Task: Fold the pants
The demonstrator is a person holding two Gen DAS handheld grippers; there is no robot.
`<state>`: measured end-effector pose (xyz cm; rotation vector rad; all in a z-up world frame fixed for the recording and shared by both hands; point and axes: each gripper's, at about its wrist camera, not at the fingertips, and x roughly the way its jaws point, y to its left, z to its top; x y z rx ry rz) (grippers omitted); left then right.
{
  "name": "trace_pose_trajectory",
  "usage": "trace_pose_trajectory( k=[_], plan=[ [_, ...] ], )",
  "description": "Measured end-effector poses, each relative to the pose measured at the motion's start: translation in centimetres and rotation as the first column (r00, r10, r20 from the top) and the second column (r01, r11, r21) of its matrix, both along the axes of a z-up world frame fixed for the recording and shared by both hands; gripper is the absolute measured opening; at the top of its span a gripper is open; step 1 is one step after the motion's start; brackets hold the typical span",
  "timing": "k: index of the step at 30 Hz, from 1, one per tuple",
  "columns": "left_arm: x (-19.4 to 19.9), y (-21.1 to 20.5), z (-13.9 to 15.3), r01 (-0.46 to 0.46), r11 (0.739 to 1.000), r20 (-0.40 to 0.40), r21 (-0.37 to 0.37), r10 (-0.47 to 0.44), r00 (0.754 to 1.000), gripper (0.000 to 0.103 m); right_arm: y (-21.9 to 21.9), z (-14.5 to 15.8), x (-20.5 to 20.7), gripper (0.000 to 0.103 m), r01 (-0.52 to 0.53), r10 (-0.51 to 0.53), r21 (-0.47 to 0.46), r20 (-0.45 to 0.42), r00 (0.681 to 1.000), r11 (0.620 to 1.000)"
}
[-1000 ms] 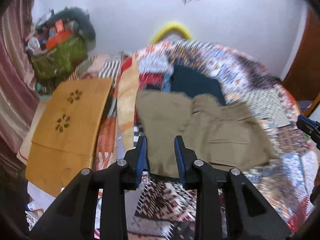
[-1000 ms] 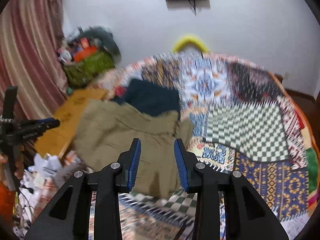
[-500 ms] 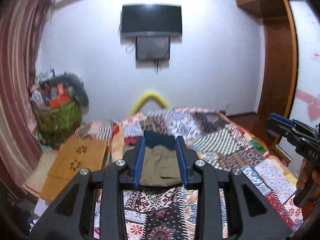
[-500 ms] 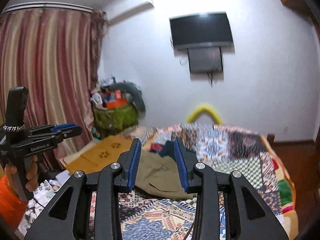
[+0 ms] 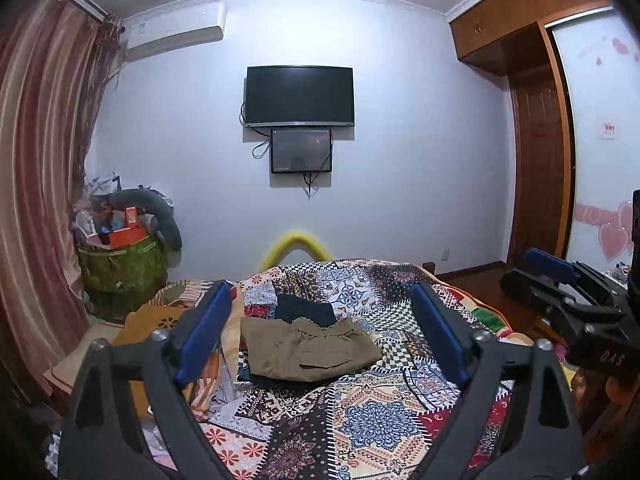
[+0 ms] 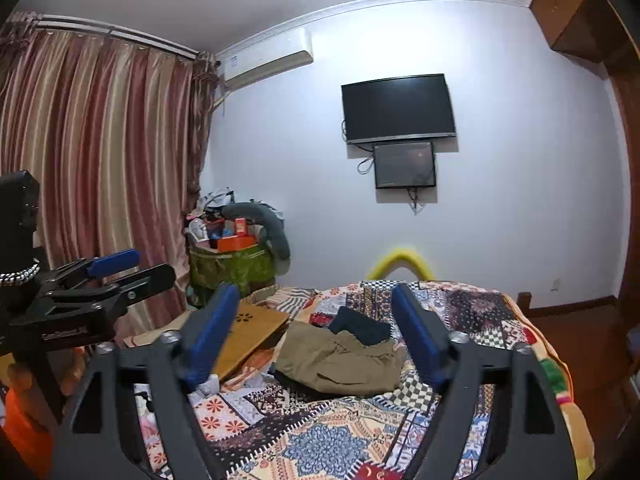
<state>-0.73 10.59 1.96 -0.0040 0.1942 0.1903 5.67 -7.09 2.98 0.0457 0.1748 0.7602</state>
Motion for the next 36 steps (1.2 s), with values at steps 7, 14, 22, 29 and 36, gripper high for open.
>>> trace_pose_trajectory(
  k=[7,14,22,29,36],
  plan=[
    [-0.5,-0.1,-0.8,0.002,1.000,-0.011,-0.016,-0.002,1.000,0.102,-0.3,0.1,-0.2,0.103,0.061,-0.061,-0.011,0.006,0.998,0.998],
    [-0.8,-0.3,-1.1,0.004,1.000,-0.006,-0.027,-0.004,1.000,0.103,-0.9,-0.5,-0.9,0.103,0.073,-0.073,-0.019,0.011,0.997,0.997],
    [-0.7,0.0,-1.3,-0.001,1.000,-0.009,-0.029,0.001,1.000,0.103,-1.0,-1.0,-1.0,0.103,0.074,-0.074,-0.028,0.001,0.997,0.997],
    [-0.4,0.3,-1.7,-0.007,0.999,-0.020,-0.033,0.006,1.000,0.103,-0.9,-1.5,-0.7,0.103,0.072,-0.073,-0.040,-0.020,0.997,0.997],
    [-0.1,0.4,-1.9,-0.009,0.999,-0.031,-0.031,0.009,0.999,0.103,-1.0,-1.4,-0.7,0.103,0.072,-0.073,-0.042,-0.032,0.997,0.997]
  ],
)
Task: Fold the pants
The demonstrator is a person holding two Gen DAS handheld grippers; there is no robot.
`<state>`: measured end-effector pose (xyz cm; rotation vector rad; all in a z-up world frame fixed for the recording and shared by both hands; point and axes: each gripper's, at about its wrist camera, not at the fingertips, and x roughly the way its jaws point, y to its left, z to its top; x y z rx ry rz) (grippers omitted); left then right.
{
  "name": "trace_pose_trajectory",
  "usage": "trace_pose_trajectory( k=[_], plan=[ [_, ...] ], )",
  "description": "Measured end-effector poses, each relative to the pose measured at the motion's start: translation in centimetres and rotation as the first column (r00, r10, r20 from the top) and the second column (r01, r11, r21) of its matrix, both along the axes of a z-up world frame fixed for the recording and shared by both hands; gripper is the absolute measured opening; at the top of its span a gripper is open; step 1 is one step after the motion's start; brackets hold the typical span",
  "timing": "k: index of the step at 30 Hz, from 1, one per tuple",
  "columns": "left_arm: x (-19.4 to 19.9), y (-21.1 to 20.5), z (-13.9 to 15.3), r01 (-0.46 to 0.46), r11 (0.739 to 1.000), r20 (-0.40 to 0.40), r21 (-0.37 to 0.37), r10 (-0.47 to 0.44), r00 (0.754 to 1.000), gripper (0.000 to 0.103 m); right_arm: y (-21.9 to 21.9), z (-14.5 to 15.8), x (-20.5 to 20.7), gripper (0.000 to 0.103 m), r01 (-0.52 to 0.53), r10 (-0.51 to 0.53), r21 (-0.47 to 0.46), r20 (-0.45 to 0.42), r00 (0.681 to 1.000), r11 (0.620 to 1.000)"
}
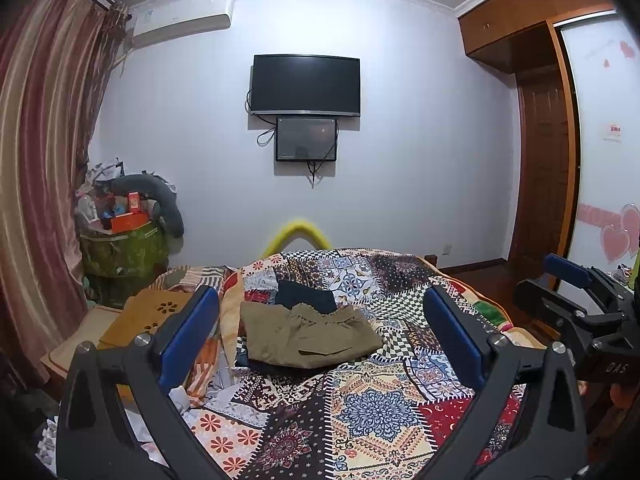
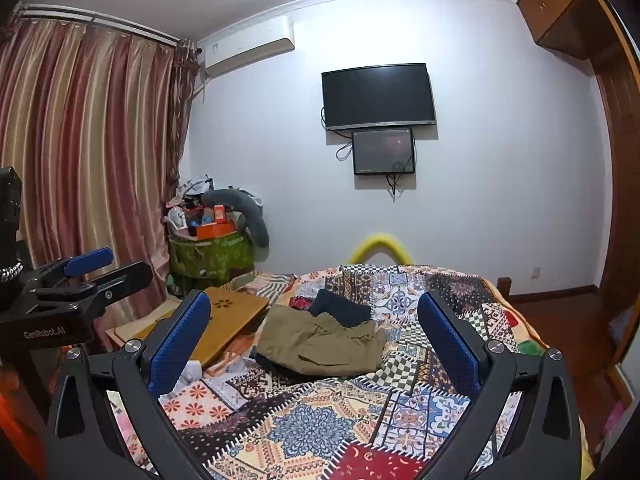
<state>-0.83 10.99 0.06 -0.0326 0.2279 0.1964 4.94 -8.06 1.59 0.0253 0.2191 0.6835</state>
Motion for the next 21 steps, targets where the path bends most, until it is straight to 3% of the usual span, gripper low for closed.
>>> trace_pose_trajectory(
  k=[21],
  plan=[
    [0.67,0.16,-0.58,0.011,1.000,-0.024,-0.011,-0.011,1.000,0.103,-0.32,-0.33,0.33,0.103,0.008,-0.008,-0.010,-0.029,1.000,1.000]
  ],
)
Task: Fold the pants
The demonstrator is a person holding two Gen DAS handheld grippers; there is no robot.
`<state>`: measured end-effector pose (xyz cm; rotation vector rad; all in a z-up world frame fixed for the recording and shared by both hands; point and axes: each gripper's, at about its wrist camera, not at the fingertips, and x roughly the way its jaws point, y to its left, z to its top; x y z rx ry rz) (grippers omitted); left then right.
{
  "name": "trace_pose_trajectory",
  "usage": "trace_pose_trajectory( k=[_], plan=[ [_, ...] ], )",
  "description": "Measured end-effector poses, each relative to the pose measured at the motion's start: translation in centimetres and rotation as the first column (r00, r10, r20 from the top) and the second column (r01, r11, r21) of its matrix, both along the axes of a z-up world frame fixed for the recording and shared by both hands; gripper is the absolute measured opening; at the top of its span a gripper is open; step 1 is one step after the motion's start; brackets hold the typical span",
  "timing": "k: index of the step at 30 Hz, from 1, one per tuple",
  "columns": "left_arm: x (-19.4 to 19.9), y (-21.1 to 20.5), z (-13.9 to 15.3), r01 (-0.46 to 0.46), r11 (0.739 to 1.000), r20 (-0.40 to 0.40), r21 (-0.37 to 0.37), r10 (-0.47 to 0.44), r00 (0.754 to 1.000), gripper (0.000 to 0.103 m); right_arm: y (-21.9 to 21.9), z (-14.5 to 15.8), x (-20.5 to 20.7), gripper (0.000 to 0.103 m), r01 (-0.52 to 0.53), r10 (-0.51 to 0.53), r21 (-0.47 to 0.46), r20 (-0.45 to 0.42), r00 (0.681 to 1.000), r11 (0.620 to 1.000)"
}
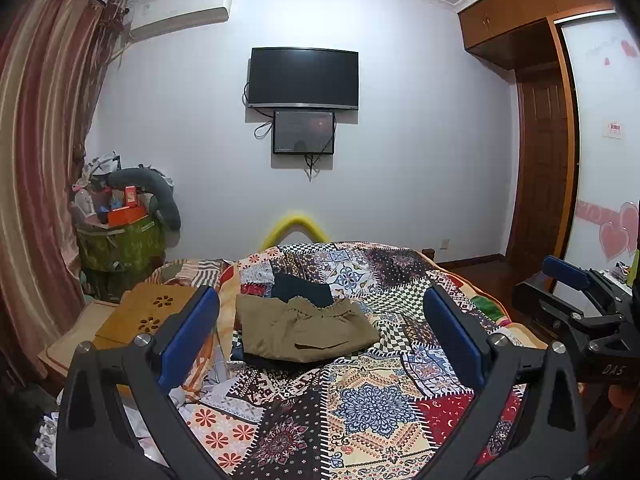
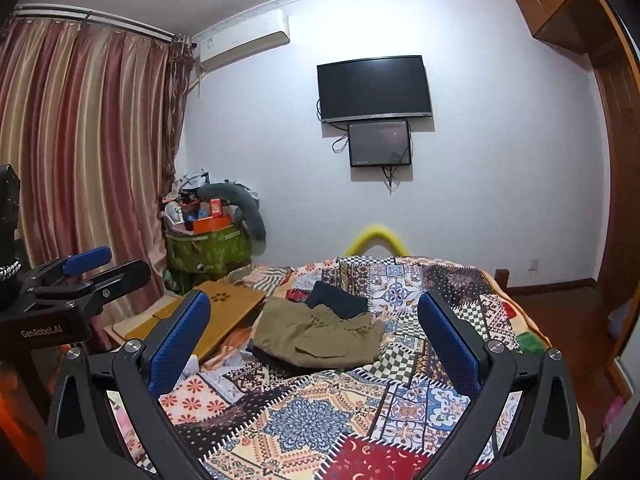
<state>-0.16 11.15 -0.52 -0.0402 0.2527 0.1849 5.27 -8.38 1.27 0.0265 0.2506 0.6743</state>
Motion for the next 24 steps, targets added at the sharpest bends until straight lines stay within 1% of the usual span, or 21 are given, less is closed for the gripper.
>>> trace_pose_trajectory(
  k=[24],
  plan=[
    [0.51,0.05,-0.26,0.036,0.999,-0.029,-0.022,-0.036,0.999,0.103,0.00,-0.24,0.00,0.103,0.004,-0.004,0.005,-0.007,1.000,1.000]
  ],
)
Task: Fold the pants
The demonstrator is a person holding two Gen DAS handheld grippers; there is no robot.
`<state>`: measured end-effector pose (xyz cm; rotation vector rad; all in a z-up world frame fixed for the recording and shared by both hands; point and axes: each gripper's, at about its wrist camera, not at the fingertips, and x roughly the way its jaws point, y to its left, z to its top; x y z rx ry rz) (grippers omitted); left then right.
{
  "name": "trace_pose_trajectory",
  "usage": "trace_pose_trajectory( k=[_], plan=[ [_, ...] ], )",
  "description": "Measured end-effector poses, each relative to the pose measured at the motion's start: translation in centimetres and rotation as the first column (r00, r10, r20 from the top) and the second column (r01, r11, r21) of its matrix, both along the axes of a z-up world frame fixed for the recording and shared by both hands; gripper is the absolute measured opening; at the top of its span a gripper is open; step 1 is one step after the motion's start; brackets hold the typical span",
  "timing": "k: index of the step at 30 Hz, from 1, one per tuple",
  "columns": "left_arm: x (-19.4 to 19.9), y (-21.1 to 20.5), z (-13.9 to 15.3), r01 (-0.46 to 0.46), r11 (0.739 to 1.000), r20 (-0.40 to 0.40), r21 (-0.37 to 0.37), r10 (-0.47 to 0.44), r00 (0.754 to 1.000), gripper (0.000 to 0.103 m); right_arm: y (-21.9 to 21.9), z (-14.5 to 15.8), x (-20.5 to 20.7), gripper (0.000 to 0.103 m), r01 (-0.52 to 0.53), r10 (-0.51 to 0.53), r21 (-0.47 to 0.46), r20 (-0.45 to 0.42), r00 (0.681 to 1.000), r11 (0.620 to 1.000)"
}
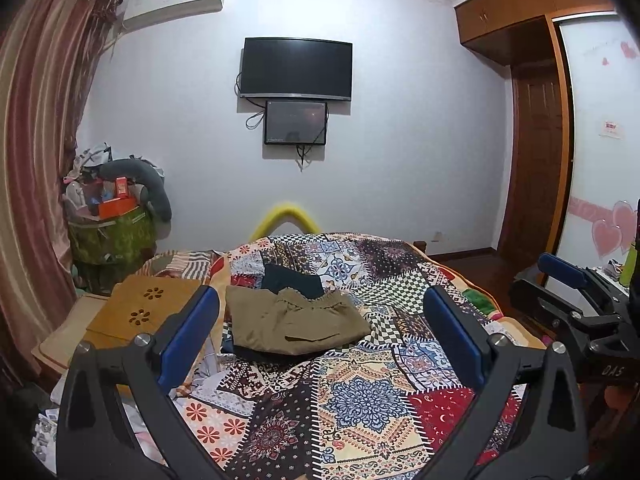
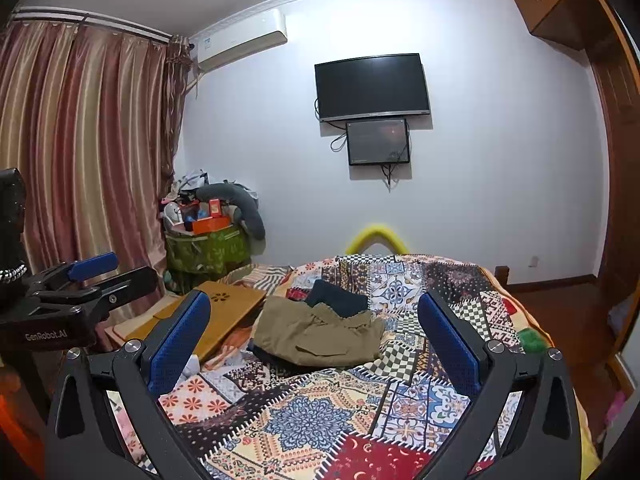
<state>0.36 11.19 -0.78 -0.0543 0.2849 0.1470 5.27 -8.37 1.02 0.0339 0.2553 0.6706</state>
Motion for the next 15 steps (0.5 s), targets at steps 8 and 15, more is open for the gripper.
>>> trace_pose_trajectory(
  k=[8,15],
  plan=[
    [-0.4,-1.0,0.3,0.018,0.999,0.019,0.037,-0.018,1.000,0.103,0.0,0.0,0.0,0.103,0.000,0.000,0.000,-0.001,1.000,1.000],
    [-0.4,-1.3,0.2,0.023,0.999,0.012,0.034,-0.023,1.000,0.103,0.0,0.1,0.0,0.103,0.001,-0.001,-0.001,-0.003,1.000,1.000]
  ],
)
